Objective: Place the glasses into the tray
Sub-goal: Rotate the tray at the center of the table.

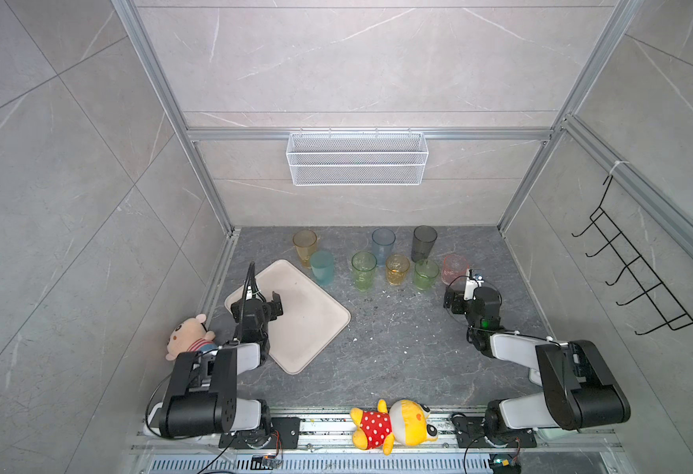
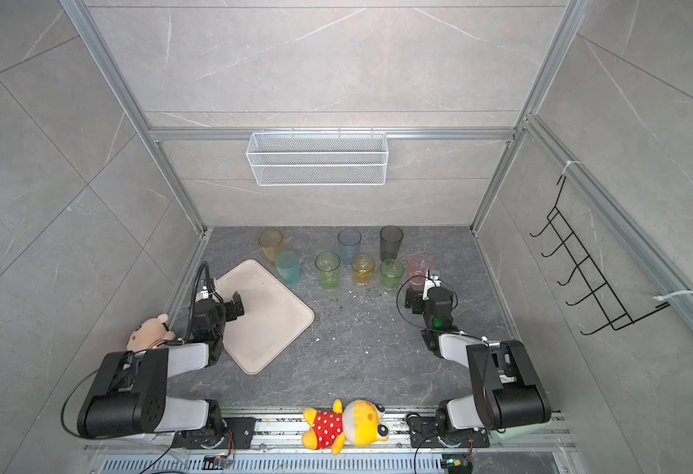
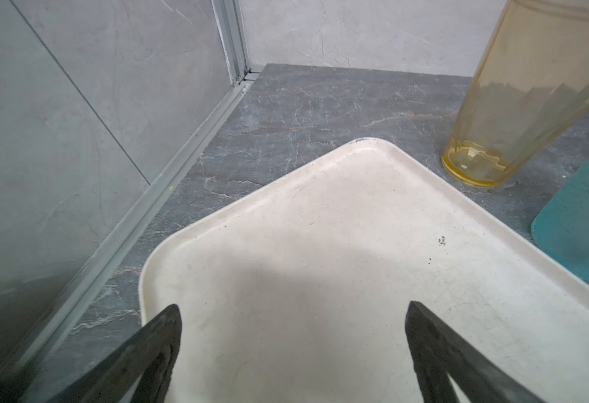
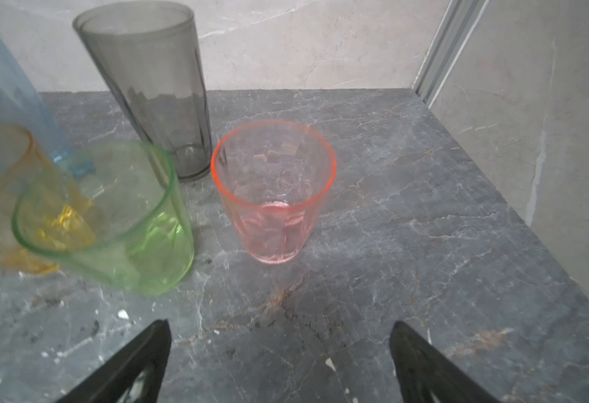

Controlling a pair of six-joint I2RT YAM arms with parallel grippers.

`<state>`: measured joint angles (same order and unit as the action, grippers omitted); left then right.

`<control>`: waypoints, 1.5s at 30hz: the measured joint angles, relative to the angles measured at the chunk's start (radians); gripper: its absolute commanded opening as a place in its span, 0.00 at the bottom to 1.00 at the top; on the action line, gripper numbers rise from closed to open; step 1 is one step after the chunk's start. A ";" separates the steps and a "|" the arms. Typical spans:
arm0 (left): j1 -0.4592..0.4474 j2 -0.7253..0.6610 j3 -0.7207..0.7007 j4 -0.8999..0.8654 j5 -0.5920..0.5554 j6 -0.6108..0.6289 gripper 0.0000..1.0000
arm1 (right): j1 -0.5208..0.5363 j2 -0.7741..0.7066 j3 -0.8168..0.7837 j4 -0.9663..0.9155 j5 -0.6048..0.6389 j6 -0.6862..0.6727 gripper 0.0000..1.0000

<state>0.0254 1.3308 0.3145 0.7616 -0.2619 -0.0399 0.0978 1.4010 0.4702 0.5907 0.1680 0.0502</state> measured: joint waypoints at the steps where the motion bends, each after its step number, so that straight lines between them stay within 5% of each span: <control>1: -0.004 -0.040 -0.001 -0.015 -0.007 -0.002 1.00 | 0.000 -0.018 0.020 -0.029 0.000 0.007 0.99; 6: -0.024 -0.254 0.003 -0.143 -0.057 -0.037 1.00 | 0.000 -0.127 0.037 -0.147 -0.010 0.068 0.99; 13: -0.031 -0.476 0.103 -0.464 -0.076 -0.238 1.00 | 0.000 -0.263 0.126 -0.407 -0.156 0.232 0.99; 20: -0.031 -0.505 0.174 -0.657 0.050 -0.394 1.00 | 0.003 -0.279 0.298 -0.598 -0.483 0.404 0.99; 25: -0.031 -0.500 0.183 -0.756 0.111 -0.458 1.00 | 0.071 -0.306 0.296 -0.696 -0.568 0.528 0.99; 35: -0.031 -0.511 0.183 -0.827 0.141 -0.499 1.00 | 0.568 -0.269 0.397 -0.890 -0.289 0.663 0.96; 45: -0.031 -0.548 0.208 -0.908 0.143 -0.502 1.00 | 1.021 0.215 0.851 -1.067 0.079 0.664 0.98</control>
<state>-0.0059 0.7830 0.5224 -0.1459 -0.1188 -0.5423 1.1187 1.6157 1.3216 -0.4767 0.2474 0.7143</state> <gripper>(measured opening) 0.998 0.976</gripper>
